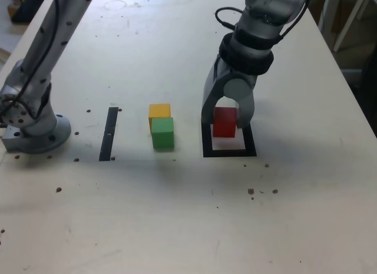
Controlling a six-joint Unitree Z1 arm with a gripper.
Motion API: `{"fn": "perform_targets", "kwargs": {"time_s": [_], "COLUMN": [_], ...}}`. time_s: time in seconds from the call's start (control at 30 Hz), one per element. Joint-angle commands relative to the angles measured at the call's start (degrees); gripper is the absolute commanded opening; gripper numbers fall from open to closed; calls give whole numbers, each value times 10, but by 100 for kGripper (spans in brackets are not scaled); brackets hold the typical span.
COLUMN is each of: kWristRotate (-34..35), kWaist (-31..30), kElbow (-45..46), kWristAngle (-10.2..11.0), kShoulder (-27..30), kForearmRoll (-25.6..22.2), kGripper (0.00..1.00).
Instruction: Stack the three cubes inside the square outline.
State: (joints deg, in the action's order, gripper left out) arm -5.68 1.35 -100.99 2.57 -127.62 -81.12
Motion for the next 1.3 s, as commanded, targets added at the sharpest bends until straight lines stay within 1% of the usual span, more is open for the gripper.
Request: {"fn": "perform_targets", "kwargs": {"time_s": [0.0,0.03,0.07,0.17,0.2,0.23,0.27,0.57,0.7,0.87,0.97,1.1,1.27], "kWristRotate": [-1,-2,-2,-3,-4,-4,-4,-4,-4,-3,1,12,30], "kWaist": [1,1,1,1,1,1,1,1,1,3,5,5,4], "kElbow": [-4,-4,-4,-4,-4,-4,-3,-1,3,28,50,78,131], "kWristAngle": [1,1,2,3,4,4,4,5,11,27,42,64,68], "kShoulder": [-5,-5,-6,-6,-7,-7,-7,-3,13,59,95,150,202], "kForearmRoll": [2,2,3,4,4,4,4,4,1,-4,-14,-38,-42], "kGripper": [33,40,50,81,90,96,98,99,99,100,100,100,100]}}
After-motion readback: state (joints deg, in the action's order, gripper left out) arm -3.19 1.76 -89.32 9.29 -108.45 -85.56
